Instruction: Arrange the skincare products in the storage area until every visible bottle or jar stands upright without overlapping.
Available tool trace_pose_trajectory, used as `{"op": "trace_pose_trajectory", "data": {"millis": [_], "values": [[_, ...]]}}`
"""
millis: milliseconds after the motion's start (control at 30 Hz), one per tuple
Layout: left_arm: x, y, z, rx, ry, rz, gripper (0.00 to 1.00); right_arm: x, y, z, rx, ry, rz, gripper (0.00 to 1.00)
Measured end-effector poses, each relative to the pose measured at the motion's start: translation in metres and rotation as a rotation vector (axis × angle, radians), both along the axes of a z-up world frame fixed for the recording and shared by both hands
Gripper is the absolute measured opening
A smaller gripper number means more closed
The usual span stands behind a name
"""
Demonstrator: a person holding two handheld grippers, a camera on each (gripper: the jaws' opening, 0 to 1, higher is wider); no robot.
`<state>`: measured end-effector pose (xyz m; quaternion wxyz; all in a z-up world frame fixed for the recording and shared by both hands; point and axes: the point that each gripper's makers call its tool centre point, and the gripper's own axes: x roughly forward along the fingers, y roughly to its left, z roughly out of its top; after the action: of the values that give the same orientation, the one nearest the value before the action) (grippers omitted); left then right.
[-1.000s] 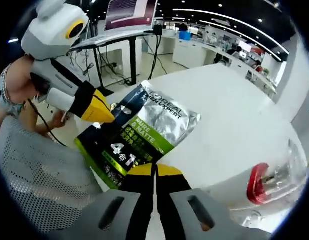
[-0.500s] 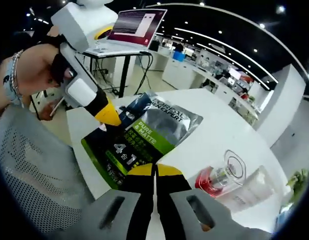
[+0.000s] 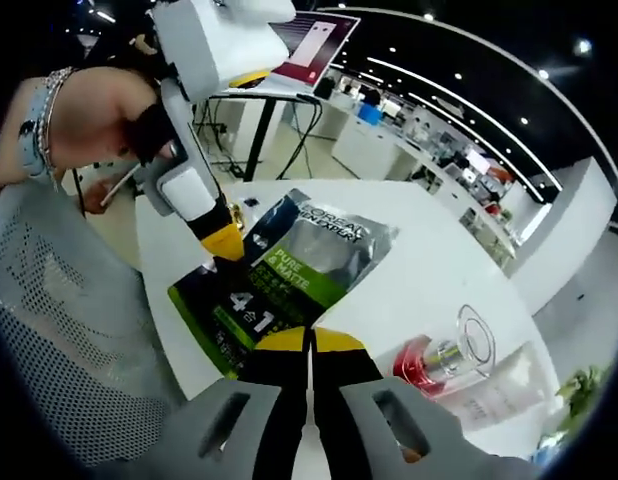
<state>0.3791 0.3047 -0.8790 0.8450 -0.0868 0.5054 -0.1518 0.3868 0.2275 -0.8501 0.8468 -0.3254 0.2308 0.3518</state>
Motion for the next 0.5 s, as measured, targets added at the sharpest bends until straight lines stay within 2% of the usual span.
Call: {"op": "trace_pose_trajectory", "data": {"millis": [100,200,267,400,467,500], "values": [[0.0,-0.004,-0.002,0.006,0.026,-0.029,0.0,0.0,-0.003,-0.005,-0.059,-0.008,0.011,0.0],[-0.001,-0.006,-0.004,0.075,0.058,-0.108,0.01,0.0,-0.006,-0.012,-0.085,0.015,0.007,0.0],[-0.002,-0.01,-0.008,0.105,0.105,-0.151,0.01,0.0,-0.008,-0.016,-0.105,0.02,0.005,0.0],[0.001,-0.018,-0.016,0.128,0.133,-0.186,0.0,0.002,-0.012,-0.021,-0.186,-0.007,0.021,0.0],[0.0,-0.019,-0.022,0.133,0.14,-0.195,0.0,0.0,-0.014,-0.03,-0.206,0.016,0.021,0.0],[-0.003,-0.02,-0.028,0.126,0.167,-0.199,0.0,-0.001,-0.015,-0.034,-0.226,0.03,0.024,0.0]]}}
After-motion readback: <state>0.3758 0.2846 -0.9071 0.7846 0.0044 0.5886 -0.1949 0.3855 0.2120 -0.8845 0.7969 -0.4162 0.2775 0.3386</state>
